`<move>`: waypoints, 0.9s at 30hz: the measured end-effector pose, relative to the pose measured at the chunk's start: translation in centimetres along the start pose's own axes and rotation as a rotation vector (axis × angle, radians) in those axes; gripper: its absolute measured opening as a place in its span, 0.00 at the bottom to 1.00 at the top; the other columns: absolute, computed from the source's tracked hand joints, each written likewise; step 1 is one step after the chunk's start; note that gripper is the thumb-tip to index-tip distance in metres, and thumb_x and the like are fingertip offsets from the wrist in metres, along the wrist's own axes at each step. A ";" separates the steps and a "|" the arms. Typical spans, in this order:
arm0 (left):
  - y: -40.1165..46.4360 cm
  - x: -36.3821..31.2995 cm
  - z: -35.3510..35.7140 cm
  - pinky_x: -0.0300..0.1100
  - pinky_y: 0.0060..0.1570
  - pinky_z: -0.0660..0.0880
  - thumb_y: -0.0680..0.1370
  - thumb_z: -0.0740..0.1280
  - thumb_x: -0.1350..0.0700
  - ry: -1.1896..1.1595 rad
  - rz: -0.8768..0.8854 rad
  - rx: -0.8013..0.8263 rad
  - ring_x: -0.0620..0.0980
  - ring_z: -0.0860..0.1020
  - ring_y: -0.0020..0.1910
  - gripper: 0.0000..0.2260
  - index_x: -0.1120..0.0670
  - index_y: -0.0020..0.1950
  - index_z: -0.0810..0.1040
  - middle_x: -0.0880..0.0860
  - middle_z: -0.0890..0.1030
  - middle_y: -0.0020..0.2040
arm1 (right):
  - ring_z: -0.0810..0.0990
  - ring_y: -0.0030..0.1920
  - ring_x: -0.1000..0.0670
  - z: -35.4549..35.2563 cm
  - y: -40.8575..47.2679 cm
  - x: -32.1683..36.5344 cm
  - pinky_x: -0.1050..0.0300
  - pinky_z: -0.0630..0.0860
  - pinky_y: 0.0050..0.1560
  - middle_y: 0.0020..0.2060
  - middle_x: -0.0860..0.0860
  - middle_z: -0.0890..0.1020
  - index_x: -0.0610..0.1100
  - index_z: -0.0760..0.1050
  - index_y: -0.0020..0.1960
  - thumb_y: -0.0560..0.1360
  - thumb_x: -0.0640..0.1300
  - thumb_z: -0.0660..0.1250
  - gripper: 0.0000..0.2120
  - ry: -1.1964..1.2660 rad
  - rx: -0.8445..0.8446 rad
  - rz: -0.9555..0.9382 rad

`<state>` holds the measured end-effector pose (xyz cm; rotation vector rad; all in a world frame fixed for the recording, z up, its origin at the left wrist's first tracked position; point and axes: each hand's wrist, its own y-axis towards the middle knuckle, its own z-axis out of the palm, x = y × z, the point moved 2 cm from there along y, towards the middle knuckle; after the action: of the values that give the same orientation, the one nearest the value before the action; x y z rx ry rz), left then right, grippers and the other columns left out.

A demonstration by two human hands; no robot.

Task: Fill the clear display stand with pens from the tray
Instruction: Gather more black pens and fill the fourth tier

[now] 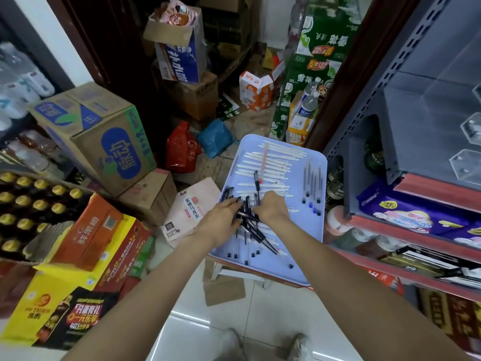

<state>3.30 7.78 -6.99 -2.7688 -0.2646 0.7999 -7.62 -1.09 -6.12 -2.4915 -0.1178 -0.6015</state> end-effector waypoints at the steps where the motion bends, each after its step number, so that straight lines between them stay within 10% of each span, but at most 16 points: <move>1: 0.1 0.0 0.0 0.44 0.71 0.59 0.80 0.60 0.56 0.004 0.000 0.000 0.52 0.58 0.74 0.23 0.56 0.74 0.61 0.52 0.58 0.76 | 0.64 0.27 0.51 -0.1 0.0 0.1 0.58 0.59 0.25 0.29 0.49 0.64 0.45 0.57 0.32 0.75 0.41 0.66 0.20 0.003 0.003 0.003; 10: 0.2 -0.8 -1.3 0.39 0.61 0.66 0.80 0.60 0.60 -0.176 -0.029 -0.112 0.54 0.71 0.65 0.18 0.56 0.70 0.67 0.55 0.68 0.70 | 0.78 0.41 0.38 -3.9 -0.7 0.1 0.44 0.76 0.48 0.39 0.33 0.77 0.42 0.63 0.33 0.76 0.39 0.65 0.16 0.372 -0.124 -0.104; 20: 0.8 -6.5 -3.2 0.34 0.59 0.66 0.79 0.63 0.56 -0.438 0.061 -0.146 0.48 0.72 0.65 0.17 0.55 0.69 0.70 0.52 0.74 0.66 | 0.77 0.39 0.47 -8.5 -3.3 -1.9 0.57 0.73 0.37 0.35 0.45 0.78 0.37 0.74 0.50 0.76 0.40 0.66 0.06 0.742 -0.143 -0.250; 27: 2.6 -14.8 -4.6 0.31 0.36 0.73 0.79 0.61 0.63 -0.643 0.166 -0.214 0.39 0.77 0.31 0.05 0.63 0.49 0.76 0.54 0.81 0.41 | 0.79 0.32 0.58 -14.7 -6.3 -5.2 0.63 0.74 0.33 0.34 0.48 0.80 0.39 0.77 0.43 0.75 0.39 0.68 0.03 0.960 -0.211 -0.326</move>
<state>-6.29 0.85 3.44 -2.6537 -0.2431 1.7897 -19.40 -3.61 5.60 -2.1046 -0.0882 -1.9411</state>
